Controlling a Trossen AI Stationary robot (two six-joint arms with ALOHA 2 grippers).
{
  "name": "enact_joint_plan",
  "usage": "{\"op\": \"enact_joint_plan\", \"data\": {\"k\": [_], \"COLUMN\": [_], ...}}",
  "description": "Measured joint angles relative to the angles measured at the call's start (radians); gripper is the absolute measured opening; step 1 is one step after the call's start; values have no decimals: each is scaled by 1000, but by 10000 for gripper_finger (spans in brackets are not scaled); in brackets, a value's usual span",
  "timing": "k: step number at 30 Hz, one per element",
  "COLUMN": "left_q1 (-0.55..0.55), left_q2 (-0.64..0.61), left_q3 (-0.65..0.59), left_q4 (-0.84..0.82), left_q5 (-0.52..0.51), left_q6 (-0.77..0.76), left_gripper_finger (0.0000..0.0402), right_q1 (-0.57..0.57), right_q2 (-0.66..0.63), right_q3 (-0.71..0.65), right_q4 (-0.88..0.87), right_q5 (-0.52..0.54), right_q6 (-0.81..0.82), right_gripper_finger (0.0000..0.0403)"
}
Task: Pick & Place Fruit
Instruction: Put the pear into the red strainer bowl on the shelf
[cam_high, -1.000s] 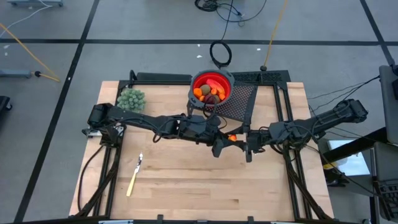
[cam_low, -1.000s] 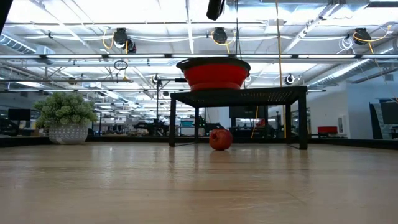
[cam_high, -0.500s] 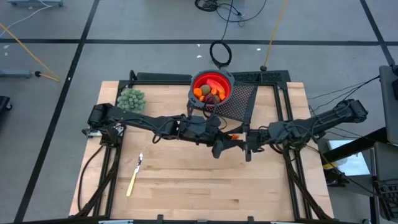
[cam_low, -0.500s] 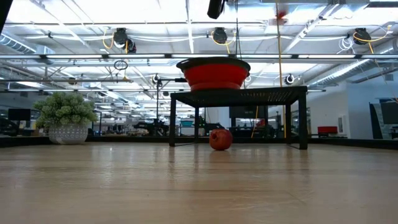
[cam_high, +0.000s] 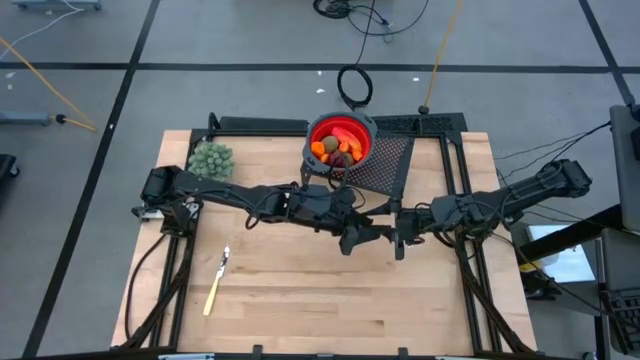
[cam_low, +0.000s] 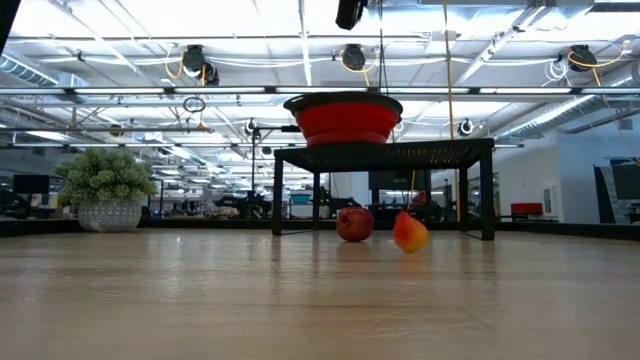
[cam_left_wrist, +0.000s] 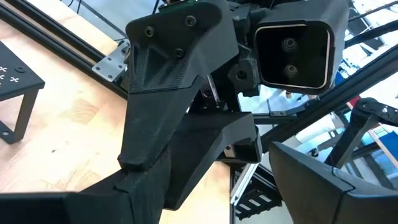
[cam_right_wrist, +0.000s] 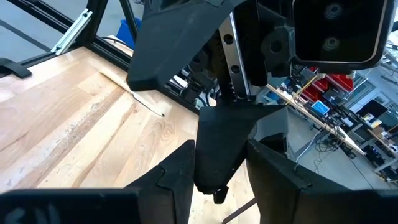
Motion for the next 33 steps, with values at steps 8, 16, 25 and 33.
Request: {"op": "enact_joint_plan", "data": {"k": [8,16,25,33], "left_q1": [2,-3,-27,-110], "left_q2": [0,1,0,24], "left_q3": [0,-2,-2,0], "left_q4": [-62,-251,-367,-387], "left_q5": [53,86,-15,-234], "left_q6": [1,-9,-45,93], "left_gripper_finger": [274,274,273,273], "right_q1": [1,8,57,73], "right_q2": [-6,-39,-117,-166], "right_q3": [0,0,0,0], "right_q4": [-48,-158,-275,-383], "right_q5": [37,49,47,45], "right_q6": [34,134,186,262], "right_gripper_finger": [130,129,129,129]}}
